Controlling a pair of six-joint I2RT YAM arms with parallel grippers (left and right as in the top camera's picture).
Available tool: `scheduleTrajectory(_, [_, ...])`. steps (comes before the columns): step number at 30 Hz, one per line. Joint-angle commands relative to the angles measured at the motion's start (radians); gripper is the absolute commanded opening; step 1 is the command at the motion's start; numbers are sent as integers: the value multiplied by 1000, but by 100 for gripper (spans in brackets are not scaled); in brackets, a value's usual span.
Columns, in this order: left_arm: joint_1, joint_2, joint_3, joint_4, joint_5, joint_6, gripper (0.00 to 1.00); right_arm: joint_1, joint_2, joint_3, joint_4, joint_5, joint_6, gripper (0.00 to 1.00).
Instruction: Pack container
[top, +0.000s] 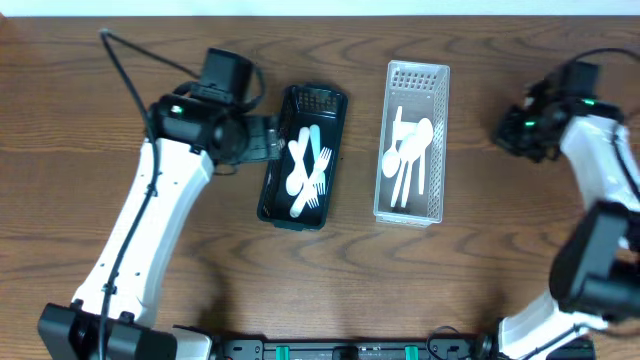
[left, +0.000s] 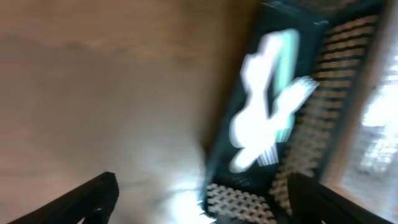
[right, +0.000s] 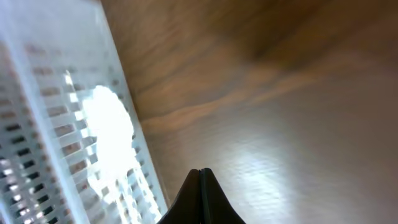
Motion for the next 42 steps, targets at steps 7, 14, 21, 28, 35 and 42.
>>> scheduleTrajectory(7, [157, 14, -22, -69, -90, 48, 92, 162, 169, -10, 124, -242, -23, 1])
scheduleTrajectory(14, [199, 29, -85, -55, -85, 47, 92, 287, 175, -10, 133, -242, -66, 1])
scheduleTrajectory(21, [199, 29, -166, 10, 46, 47, 93, 358, 175, -10, 134, -233, -76, 1])
scheduleTrajectory(28, [199, 29, -286, 134, 196, 47, 92, 337, 175, -10, 106, -233, -76, 1])
scheduleTrajectory(35, [200, -2, -257, 103, 192, 141, 91, 222, 85, 27, -66, -142, -141, 1])
scheduleTrajectory(42, [200, -201, -161, 37, 127, 229, 91, 142, -249, 193, -273, 125, -324, 1])
